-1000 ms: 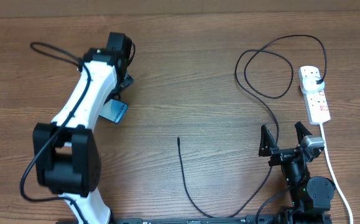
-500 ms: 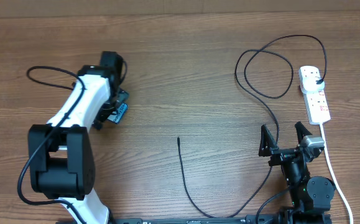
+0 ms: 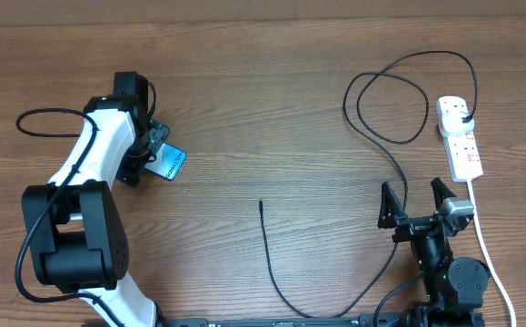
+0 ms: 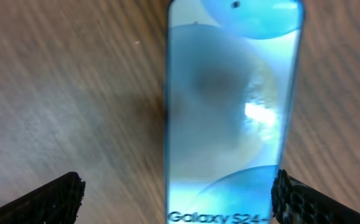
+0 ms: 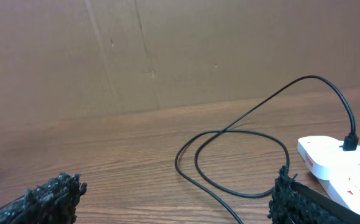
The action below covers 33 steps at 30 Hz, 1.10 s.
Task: Plug charger to phone and switch on socket
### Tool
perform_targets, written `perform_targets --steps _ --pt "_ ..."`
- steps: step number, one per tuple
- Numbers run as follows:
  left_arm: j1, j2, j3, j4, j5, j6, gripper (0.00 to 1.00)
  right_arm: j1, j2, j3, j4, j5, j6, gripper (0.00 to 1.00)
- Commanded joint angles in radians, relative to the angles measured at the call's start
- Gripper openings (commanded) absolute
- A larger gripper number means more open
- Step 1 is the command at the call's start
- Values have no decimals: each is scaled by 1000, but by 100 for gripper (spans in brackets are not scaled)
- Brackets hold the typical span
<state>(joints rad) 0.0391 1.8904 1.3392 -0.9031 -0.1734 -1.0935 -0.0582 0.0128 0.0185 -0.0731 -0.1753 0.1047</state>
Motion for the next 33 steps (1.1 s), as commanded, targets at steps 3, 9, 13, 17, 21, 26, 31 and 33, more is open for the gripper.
perform_targets --steps 3,9,13,17,21,26,31,33 --pt "-9 -13 -3 46 26 -17 100 5 -10 -11 3 10 0 100" --pt "-9 0 -3 70 37 -44 100 5 -10 -11 3 10 0 100" --pt "-9 35 -3 86 37 -43 100 5 -10 -11 3 10 0 100" --pt "-9 58 -3 103 37 -36 100 5 -10 -11 3 10 0 100" --pt "-12 60 -3 129 36 -28 100 5 -10 -11 3 10 0 100" --pt "-19 62 -3 159 36 -29 100 5 -10 -11 3 10 0 100" --pt "-20 68 -3 182 41 -29 100 5 -10 -11 3 10 0 100" --pt "-20 68 -2 183 40 -29 100 5 -10 -11 3 10 0 100"
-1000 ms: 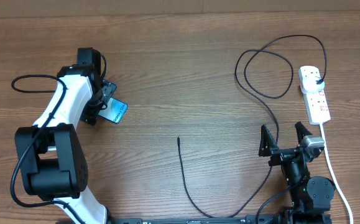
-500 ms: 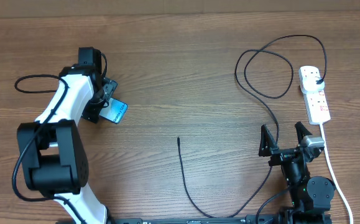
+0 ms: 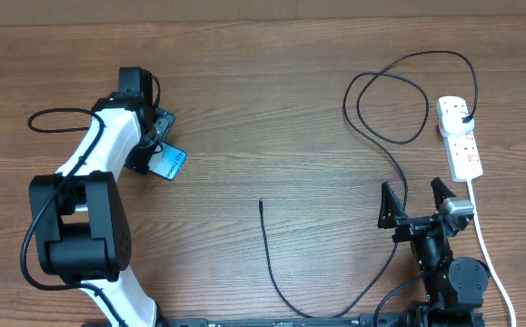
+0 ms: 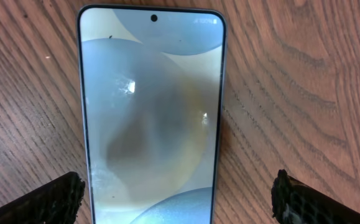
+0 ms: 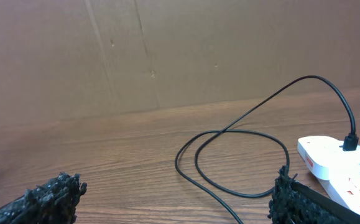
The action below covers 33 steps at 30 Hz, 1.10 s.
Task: Plug charger to phone and switch on socket
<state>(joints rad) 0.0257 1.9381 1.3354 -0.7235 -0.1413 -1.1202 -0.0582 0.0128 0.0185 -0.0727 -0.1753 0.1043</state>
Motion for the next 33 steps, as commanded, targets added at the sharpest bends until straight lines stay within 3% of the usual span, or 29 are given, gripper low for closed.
perform_targets --steps 1,14,27,33 --pt "-7 20 2 3 8 -2 100 5 -10 -11 3 10 0 100" --pt "-7 20 11 -16 3 -19 100 5 -10 -11 3 10 0 100" --pt "-8 22 121 -134 -52 -47 100 5 -10 -11 3 10 0 100" --pt "-14 98 164 -169 -49 -47 100 5 -10 -11 3 10 0 100"
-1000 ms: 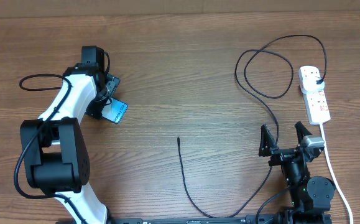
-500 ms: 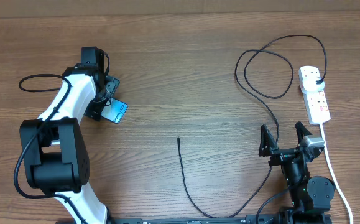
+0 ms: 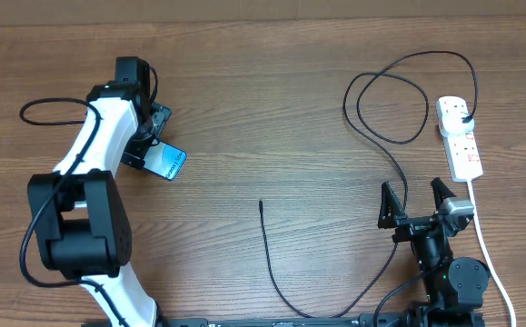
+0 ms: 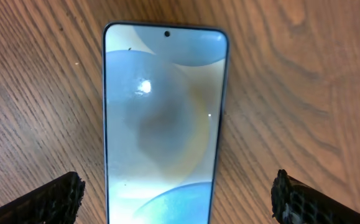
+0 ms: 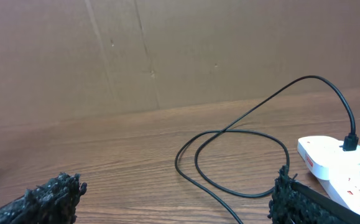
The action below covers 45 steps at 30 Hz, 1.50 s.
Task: Plug charger to phone and switch on socket
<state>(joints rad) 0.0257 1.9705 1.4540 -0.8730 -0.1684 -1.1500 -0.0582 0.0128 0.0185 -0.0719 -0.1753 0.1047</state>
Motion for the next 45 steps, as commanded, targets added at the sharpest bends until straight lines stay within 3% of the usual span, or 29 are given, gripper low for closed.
perform_targets --steps 1,6,45 --pt "-16 85 61 -32 -22 -17 100 5 -10 -11 2 10 0 100" --pt "-26 168 149 -99 -18 -17 100 5 -10 -11 2 10 0 100" --pt "-25 216 144 -139 -44 -25 100 5 -10 -11 2 10 0 100"
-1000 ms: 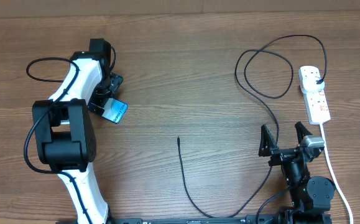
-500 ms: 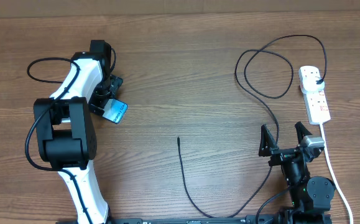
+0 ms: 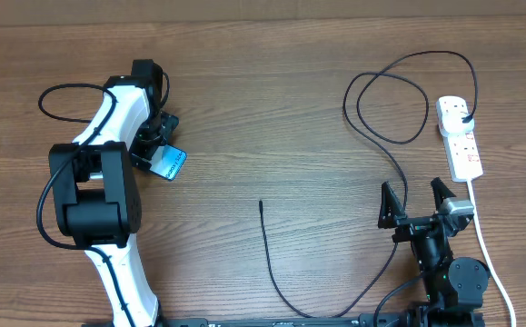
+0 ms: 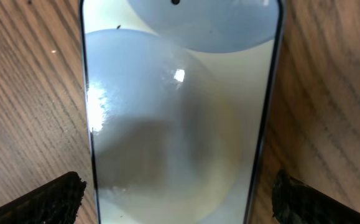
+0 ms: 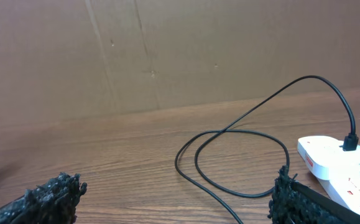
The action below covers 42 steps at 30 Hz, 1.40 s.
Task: Plug charger to phone and switch on socket
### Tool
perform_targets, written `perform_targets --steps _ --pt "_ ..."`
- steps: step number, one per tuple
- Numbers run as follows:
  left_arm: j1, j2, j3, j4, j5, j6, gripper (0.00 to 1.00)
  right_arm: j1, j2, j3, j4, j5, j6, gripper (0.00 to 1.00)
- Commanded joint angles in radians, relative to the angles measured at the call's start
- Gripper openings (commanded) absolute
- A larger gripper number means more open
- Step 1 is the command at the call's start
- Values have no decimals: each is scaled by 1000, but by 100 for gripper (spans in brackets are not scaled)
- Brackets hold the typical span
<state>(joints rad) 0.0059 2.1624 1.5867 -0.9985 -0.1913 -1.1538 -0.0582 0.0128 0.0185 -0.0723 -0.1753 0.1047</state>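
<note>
A blue phone lies screen up on the wooden table at the left. My left gripper is open directly over it, and the phone fills the left wrist view between the two fingertips, which stand apart from its sides. A black charger cable runs from the white socket strip in loops to a free plug end at mid-table. My right gripper stands open at the near right, nothing in it, with the cable and the strip ahead of it.
A thin black lead of the left arm loops on the table at the far left. The strip's white cord runs down the right edge. A brown cardboard wall closes the far side.
My left gripper has come down closer over the phone, which now fills the wrist view. The arm's elbow has swung right. Phone, cable and right arm have not moved.
My left gripper hung open low over the phone's lower end. It was then farther off with the whole upper screen in view, and stayed so a moment later. Now it is close over the phone again, still open. The right arm stayed still throughout.
</note>
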Motion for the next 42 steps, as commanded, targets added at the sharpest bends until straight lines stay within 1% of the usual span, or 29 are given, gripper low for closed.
perform_targets --steps 1,10,32,42 --pt "-5 24 11 -18 -22 -21 100 5 -10 -11 3 10 0 100" --pt "-5 24 -10 -22 -22 -21 100 5 -10 -11 3 10 0 100" --pt "-3 24 -78 27 -21 -21 100 5 -10 -11 3 10 0 100" --pt "-3 24 -79 30 -21 -21 100 5 -10 -11 3 10 0 100"
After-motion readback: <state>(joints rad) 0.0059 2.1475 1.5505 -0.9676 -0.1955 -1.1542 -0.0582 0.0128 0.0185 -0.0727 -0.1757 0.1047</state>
